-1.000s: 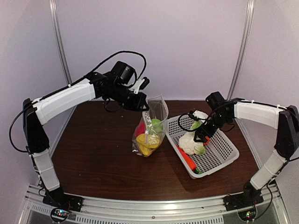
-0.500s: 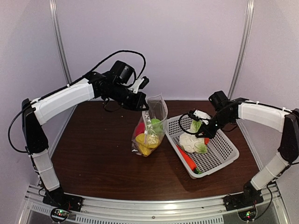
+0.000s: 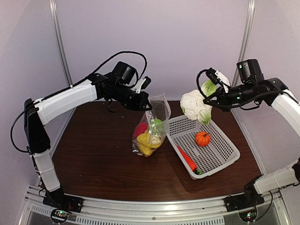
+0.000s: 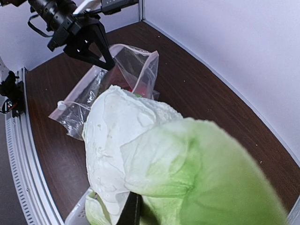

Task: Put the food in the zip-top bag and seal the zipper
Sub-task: Pick up the fake vegetable from the bin, then place the fake vegetable in the zipper food storage bag.

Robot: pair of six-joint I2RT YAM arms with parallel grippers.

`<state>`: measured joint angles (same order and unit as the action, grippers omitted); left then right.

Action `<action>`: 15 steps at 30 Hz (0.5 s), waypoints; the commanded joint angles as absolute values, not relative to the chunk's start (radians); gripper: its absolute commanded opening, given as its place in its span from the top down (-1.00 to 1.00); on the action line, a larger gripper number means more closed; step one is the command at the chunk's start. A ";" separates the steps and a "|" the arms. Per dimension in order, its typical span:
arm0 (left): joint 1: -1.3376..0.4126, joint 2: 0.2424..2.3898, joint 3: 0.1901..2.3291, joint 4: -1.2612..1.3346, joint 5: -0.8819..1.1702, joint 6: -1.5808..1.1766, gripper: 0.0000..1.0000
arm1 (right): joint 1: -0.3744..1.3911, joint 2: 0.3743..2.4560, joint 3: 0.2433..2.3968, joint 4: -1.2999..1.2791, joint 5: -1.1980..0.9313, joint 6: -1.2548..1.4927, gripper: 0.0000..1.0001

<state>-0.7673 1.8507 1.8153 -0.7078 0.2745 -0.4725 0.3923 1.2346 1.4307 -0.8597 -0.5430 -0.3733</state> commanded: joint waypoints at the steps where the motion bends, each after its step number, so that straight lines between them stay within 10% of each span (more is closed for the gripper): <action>1: -0.765 1.867 1.823 -0.612 0.296 -0.528 1.00 | 0.424 1.311 1.518 -0.834 -0.666 -0.214 1.00; 15: -0.814 1.834 1.812 -0.580 0.218 -0.548 1.00 | 0.574 1.666 1.831 -1.049 -0.428 -0.127 1.00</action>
